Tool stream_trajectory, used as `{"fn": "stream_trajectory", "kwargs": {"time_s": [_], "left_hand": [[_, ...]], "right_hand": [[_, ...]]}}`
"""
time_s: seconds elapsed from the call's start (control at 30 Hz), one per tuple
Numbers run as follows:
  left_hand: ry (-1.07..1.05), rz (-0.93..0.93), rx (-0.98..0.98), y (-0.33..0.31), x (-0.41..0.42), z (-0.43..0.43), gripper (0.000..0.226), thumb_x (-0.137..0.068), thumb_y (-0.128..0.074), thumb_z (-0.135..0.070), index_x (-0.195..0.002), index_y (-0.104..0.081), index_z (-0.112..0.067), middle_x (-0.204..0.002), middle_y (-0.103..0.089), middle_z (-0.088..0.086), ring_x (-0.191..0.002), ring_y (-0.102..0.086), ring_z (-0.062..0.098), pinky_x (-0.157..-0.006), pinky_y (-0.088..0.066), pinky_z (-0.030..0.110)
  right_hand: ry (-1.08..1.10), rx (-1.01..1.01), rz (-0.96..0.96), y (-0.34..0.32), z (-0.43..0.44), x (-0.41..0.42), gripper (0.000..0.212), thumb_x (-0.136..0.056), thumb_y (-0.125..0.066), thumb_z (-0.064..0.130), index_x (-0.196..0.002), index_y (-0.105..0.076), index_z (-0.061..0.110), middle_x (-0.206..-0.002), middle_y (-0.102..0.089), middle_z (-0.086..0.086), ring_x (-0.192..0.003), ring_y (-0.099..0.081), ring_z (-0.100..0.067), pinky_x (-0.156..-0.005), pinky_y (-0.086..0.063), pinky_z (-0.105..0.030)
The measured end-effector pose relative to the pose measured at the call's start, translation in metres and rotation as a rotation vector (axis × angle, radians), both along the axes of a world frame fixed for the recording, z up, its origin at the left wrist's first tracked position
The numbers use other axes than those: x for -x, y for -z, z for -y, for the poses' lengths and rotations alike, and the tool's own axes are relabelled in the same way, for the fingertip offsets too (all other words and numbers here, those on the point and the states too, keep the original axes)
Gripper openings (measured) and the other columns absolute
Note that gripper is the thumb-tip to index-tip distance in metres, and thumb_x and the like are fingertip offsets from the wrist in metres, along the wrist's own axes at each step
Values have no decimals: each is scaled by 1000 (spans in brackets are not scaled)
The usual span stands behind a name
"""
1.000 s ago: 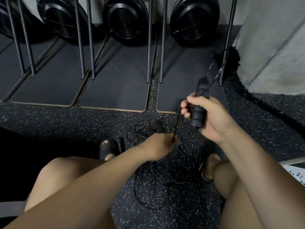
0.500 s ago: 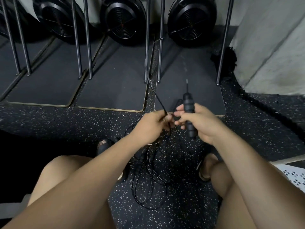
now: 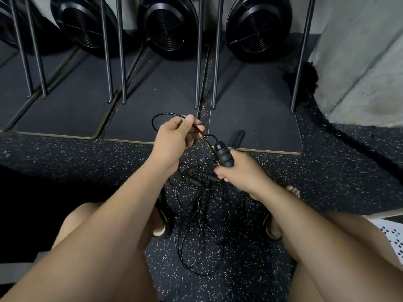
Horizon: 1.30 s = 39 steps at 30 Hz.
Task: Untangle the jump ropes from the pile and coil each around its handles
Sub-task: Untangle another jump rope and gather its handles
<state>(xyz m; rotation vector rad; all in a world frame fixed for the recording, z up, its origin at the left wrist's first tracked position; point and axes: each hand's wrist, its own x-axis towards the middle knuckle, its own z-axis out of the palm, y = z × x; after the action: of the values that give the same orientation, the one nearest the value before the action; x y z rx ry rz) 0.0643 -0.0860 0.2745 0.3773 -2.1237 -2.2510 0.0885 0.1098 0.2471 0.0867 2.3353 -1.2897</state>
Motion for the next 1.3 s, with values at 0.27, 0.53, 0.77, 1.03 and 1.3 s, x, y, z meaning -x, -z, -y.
{"fn": "stream_trajectory", "kwargs": {"time_s": [0.27,0.53,0.77,1.03,1.3], "left_hand": [[59,228,204,4,-3,-7,54,-105,-51,-64,-101,-75,-16,-95,-81,-4,-90,-77,15,-80,-52,36],[686,210,513,34,-31,-46,24,-104,-57,-16,-116,-74,-27,-115,-79,-10,-112,-73,22,-103,-54,45],[720,111,875,61,-38,-63,18,-107,-62,-34,-104,-71,-19,-89,-74,2,-80,-69,23,-74,-56,35],[635,0,843,49,-32,-52,24,-106,-61,-34,-92,-76,-22,-83,-76,-2,-79,-71,19,-76,-57,37],[434,-51,569,15,-24,-33,24,-108,-63,-27,-92,-75,-14,-83,-79,0,-75,-73,9,-70,-52,22]], "right_hand": [[116,423,37,-27,-10,-2,9,-100,-68,4,-107,-65,-1,-91,-81,-17,-76,-75,-28,-74,-58,-41],[276,839,5,-62,-44,7,4,-102,-64,7,-101,-65,3,-100,-78,-24,-76,-72,-26,-67,-58,-29],[381,1050,50,-66,-61,19,11,-103,-64,13,-107,-63,3,-107,-76,-20,-82,-70,-20,-76,-59,-30],[429,649,45,-43,-60,28,43,-80,-85,2,-117,-63,7,-113,-79,-21,-86,-78,-26,-67,-59,-30],[25,275,147,-12,-31,7,35,-91,-66,-5,-117,-67,18,-110,-79,-9,-95,-80,-22,-71,-56,-29]]}}
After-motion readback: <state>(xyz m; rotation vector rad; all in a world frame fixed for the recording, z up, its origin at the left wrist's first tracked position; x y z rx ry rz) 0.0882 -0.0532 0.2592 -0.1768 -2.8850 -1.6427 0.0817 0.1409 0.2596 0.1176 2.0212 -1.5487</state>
